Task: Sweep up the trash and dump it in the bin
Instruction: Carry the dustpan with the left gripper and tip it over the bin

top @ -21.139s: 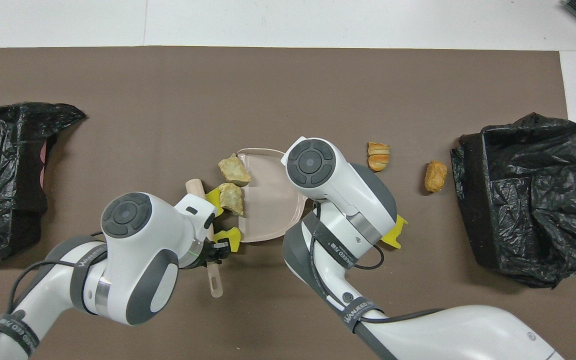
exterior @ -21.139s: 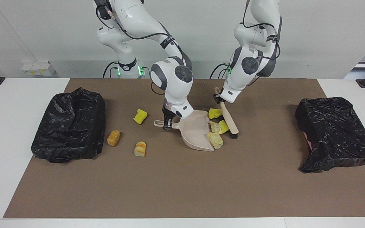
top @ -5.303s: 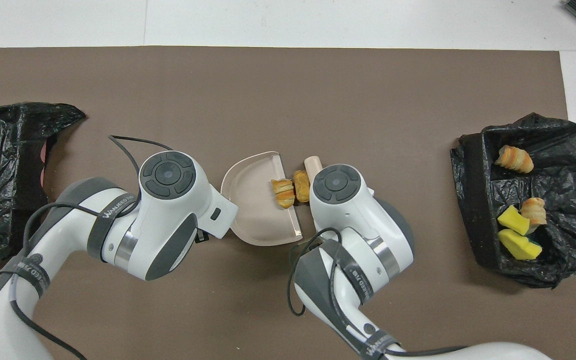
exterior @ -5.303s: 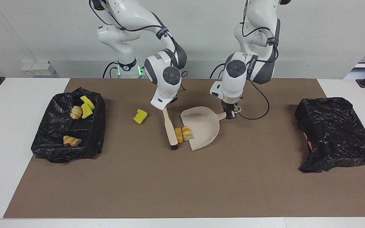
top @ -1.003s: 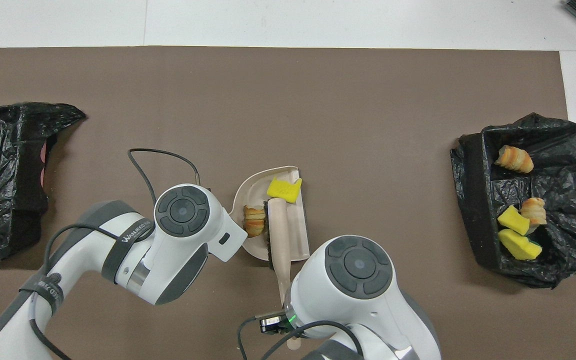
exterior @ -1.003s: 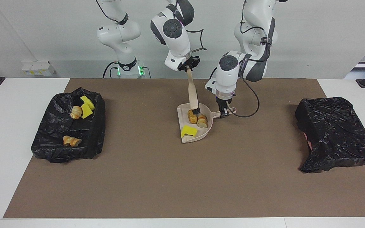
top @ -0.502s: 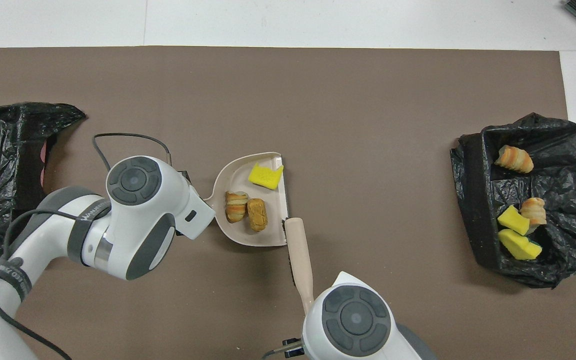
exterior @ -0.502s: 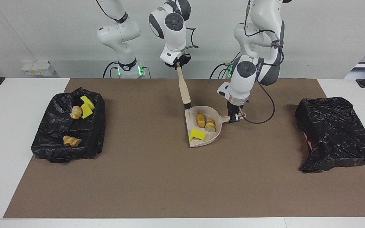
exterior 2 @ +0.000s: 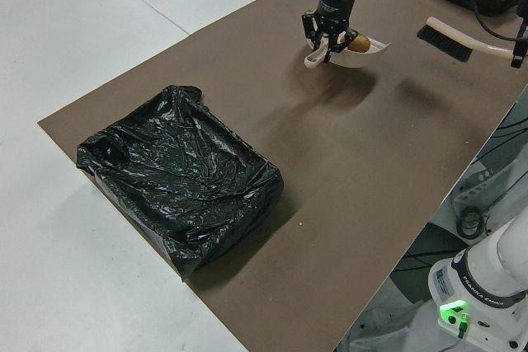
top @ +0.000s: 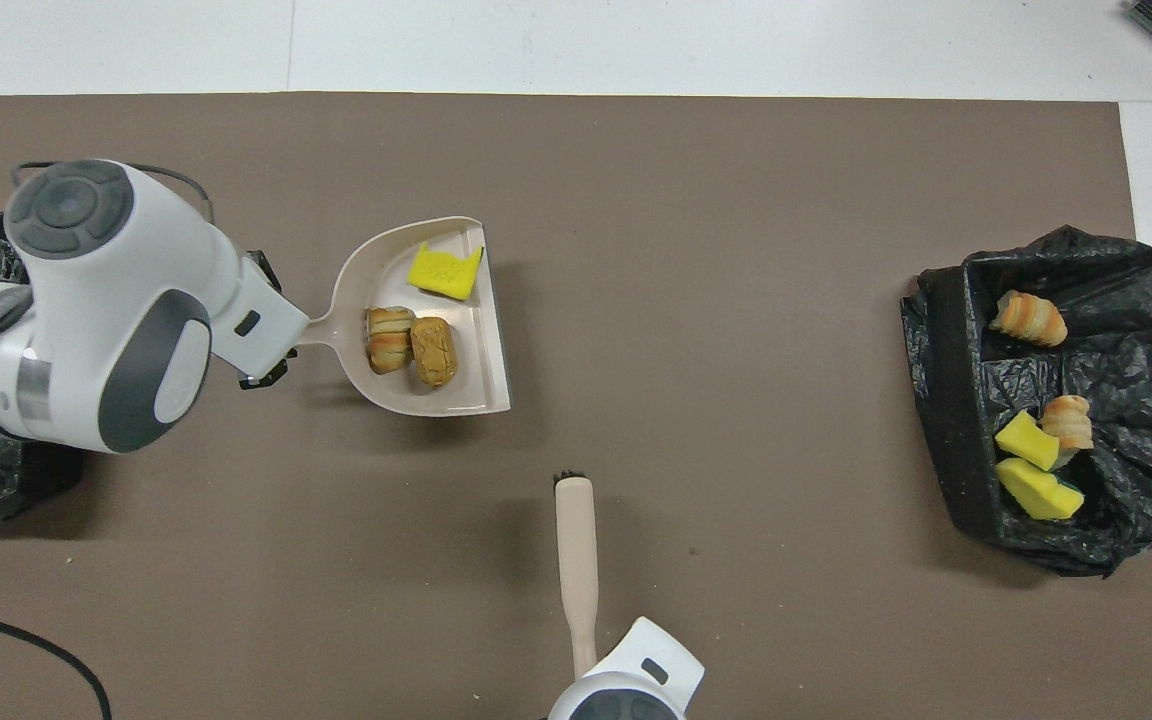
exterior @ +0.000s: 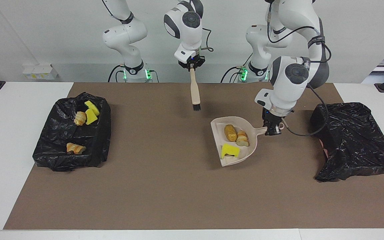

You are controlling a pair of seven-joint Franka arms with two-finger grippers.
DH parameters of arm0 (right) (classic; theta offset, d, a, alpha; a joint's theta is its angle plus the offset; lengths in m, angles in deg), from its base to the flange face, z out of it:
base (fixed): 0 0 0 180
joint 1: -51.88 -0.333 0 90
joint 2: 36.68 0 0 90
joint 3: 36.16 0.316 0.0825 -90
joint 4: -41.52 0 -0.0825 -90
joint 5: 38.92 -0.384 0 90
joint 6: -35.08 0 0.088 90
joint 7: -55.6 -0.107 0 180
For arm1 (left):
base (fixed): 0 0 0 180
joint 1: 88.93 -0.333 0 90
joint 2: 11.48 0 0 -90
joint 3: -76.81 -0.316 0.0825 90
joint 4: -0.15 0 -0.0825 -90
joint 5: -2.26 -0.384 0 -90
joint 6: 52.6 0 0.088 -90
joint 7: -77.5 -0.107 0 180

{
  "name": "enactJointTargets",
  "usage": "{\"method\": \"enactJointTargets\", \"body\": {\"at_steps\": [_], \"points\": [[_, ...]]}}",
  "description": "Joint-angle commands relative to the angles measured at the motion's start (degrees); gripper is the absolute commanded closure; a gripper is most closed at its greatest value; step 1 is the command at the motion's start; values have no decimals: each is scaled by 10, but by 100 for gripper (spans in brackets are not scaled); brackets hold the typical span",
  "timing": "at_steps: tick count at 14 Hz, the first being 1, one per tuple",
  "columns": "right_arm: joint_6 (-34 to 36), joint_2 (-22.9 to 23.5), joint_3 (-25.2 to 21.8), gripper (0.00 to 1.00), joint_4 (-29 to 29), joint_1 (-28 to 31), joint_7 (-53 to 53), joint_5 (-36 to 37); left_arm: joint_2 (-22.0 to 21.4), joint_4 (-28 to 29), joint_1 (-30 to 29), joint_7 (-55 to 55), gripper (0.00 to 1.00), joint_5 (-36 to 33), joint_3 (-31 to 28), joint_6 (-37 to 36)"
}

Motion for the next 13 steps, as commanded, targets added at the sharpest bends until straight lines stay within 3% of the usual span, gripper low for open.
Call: {"method": "enactJointTargets", "body": {"at_steps": [1, 4, 11, 13], "points": [[-40, 77, 0, 100, -21, -41, -47, 9, 11, -59, -58, -68, 100, 30, 6, -46], [-78, 115, -1, 100, -27, -62, -63, 13, 11, -86, -109, -141, 100, 35, 7, -85], [-77, 131, 0, 100, -29, -69, -55, 34, 5, -107, -254, -333, 100, 55, 4, -121], [-79, 135, -1, 92, -29, -64, -53, 32, 4, -107, -292, -362, 100, 51, -2, -112]]}}
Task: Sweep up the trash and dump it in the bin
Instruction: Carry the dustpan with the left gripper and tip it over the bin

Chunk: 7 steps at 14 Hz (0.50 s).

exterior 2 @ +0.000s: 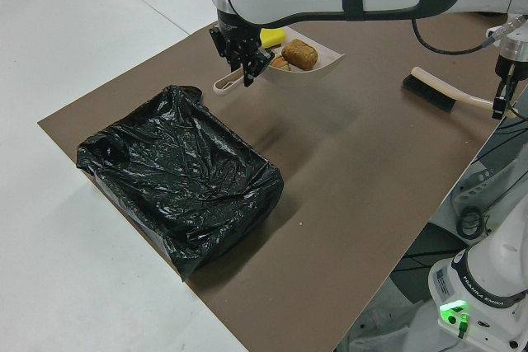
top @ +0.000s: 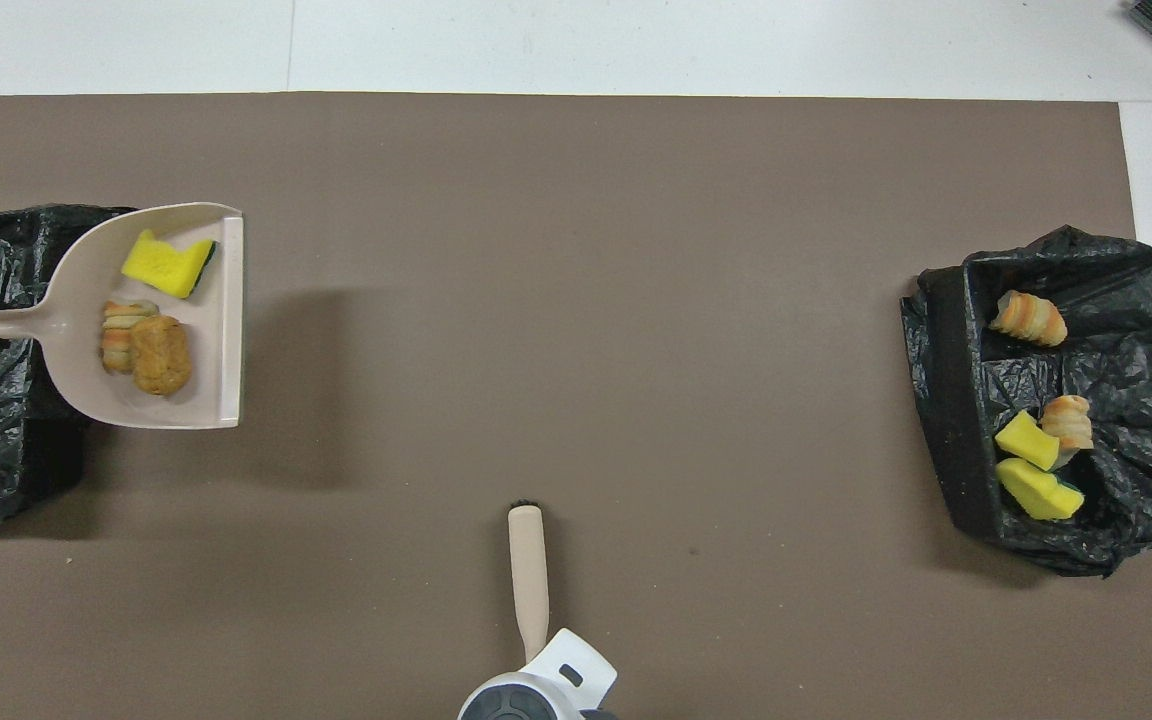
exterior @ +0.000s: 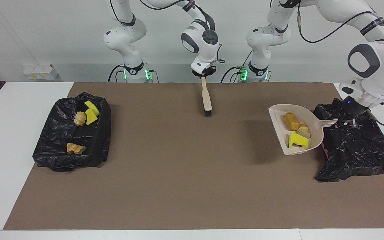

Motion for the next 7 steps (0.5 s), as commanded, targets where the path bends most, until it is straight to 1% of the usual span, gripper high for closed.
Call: {"method": "enactJointTargets", "body": {"at_steps": [1, 3, 4, 5, 7], "points": [[-3, 10, -1, 87, -7, 5, -4, 8, 1, -15, -56, -32, 100, -2, 4, -10], [-7, 12, -1, 76, -8, 8, -6, 4, 6, -36, -87, -52, 100, -39, 4, -8], [-7, 13, -1, 70, -8, 12, -7, 4, 7, -39, -105, -54, 100, -47, 4, -3], [-7, 17, -1, 59, -11, 15, -7, 4, 8, -41, -127, -62, 100, -57, 4, 20], [-6, 17, -2, 51, -12, 18, -7, 5, 9, -40, -139, -105, 100, -90, 4, 77]]}}
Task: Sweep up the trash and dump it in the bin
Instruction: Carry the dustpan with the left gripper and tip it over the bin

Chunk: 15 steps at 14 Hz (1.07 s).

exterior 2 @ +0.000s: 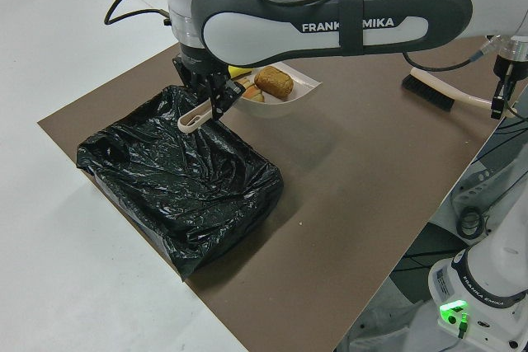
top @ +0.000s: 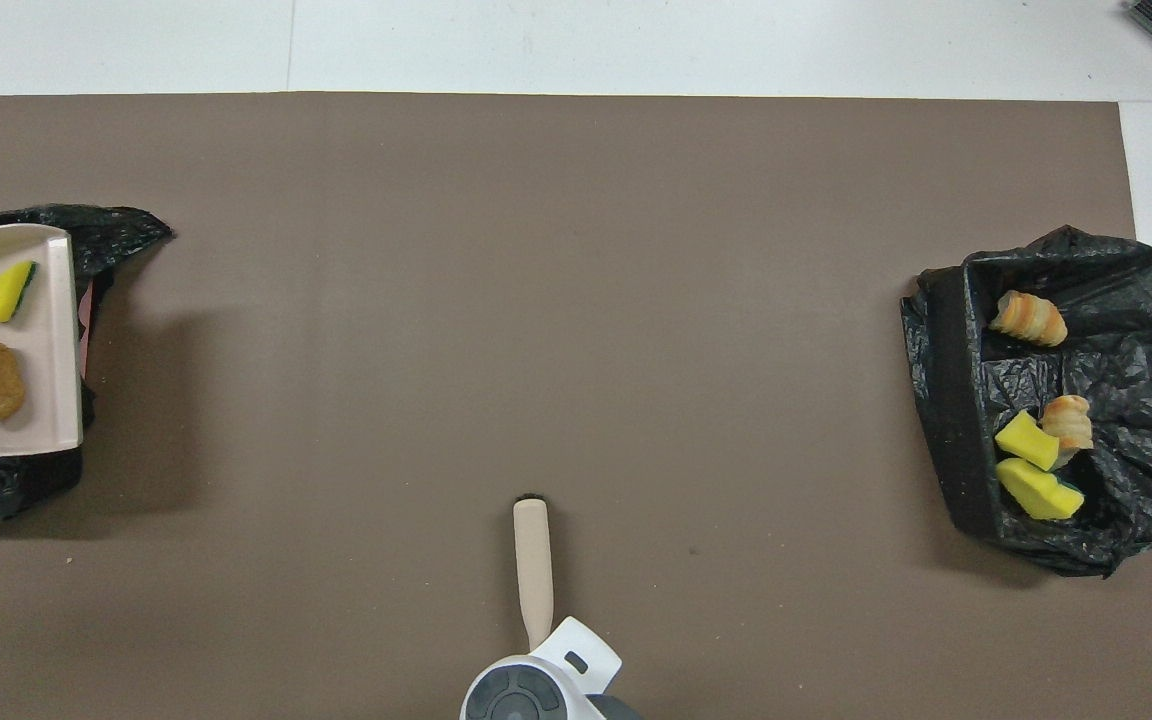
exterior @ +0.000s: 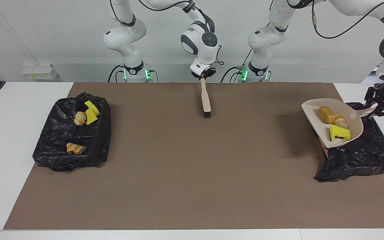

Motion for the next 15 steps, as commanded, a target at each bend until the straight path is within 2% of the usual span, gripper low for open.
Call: {"method": "enactJointTargets", "body": {"at_steps": [1, 4, 6, 8, 11, 13, 15], "points": [[-4, 15, 1, 44, -17, 11, -10, 7, 9, -13, -13, -30, 100, -55, 7, 55], [-2, 25, 0, 17, -55, 33, -12, 14, 14, -10, -23, -10, 100, -103, 5, 111], [6, 4, -3, 2, -78, 73, -10, 14, 14, -6, -13, 38, 100, -178, 5, 133], [12, -41, -4, 0, -81, 124, -6, 15, 11, 4, -4, 106, 100, -248, 5, 135], [53, -108, -6, 0, -92, 182, -4, 102, 6, 16, 26, 154, 100, -346, 5, 134], [119, -131, -9, 0, -145, 240, 15, 116, -12, 43, 42, 228, 100, -426, 5, 131], [209, -130, -15, 0, -217, 308, 96, 118, -34, 78, 57, 259, 100, -512, 5, 133]]}}
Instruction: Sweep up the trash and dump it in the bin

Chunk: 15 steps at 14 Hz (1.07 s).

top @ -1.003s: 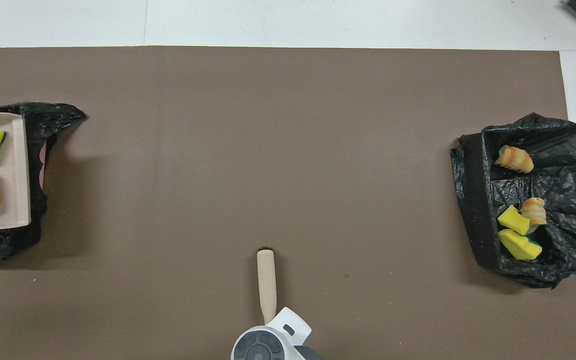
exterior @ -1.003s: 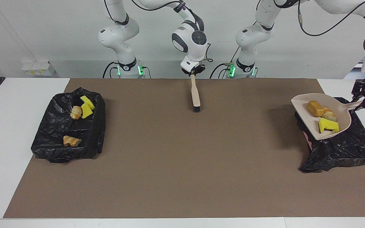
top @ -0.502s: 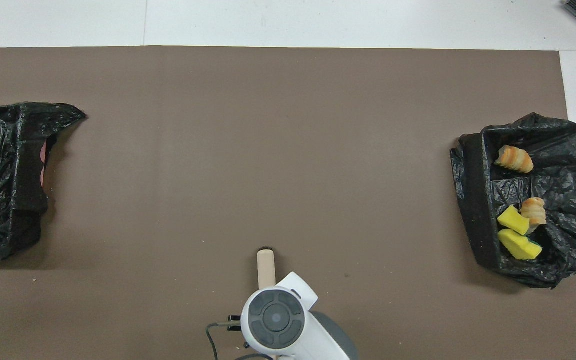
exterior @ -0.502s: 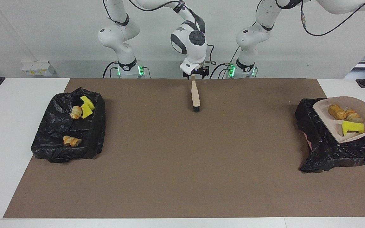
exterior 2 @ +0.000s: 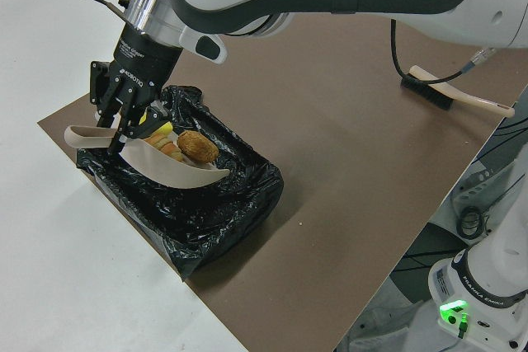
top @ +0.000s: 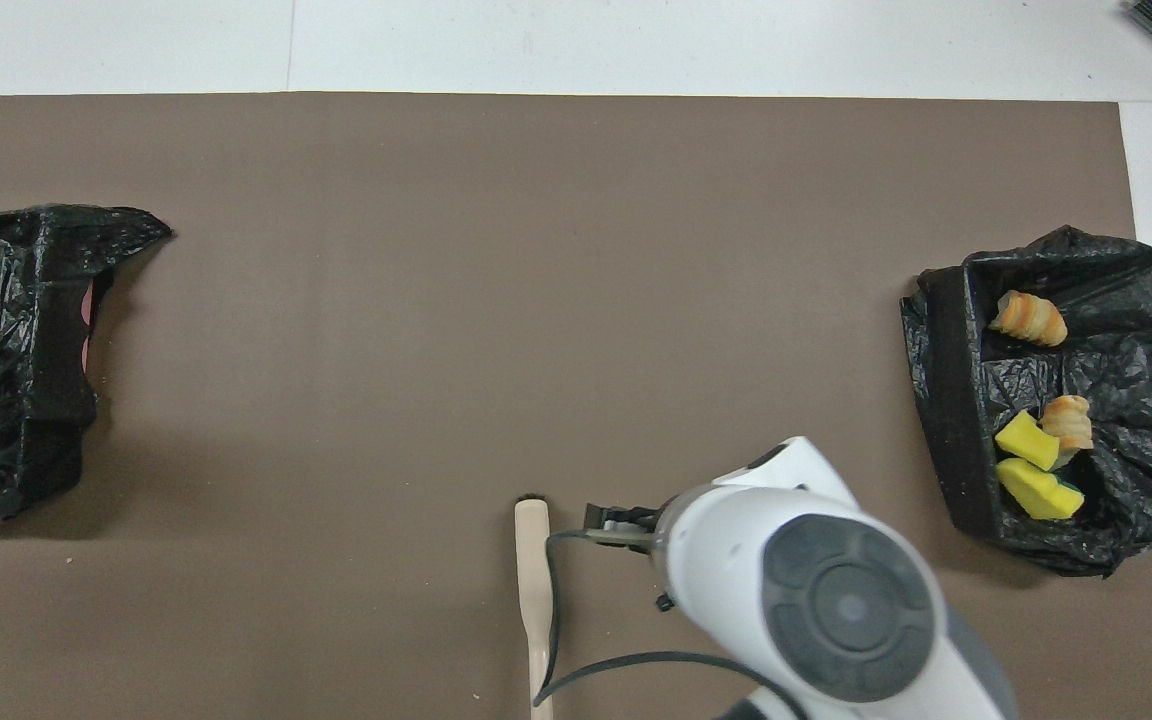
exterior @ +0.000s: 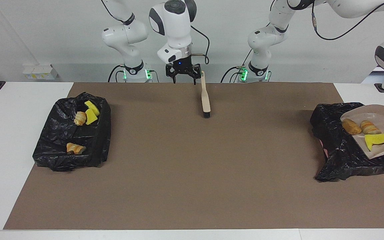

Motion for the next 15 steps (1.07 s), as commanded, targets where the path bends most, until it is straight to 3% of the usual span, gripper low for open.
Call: {"method": "enactJointTargets", "body": {"at_steps": [1, 6, 15], "points": [[92, 6, 1, 0, -87, 92, 102, 11, -48, 62, 16, 43, 100, -93, -6, 2], [140, 13, 1, 0, -164, 165, 134, 56, -66, 68, 27, 46, 100, -171, -6, -25], [251, 100, -8, 0, -320, 212, 217, 96, -113, 64, 54, 38, 100, -172, 1, -105]]}}
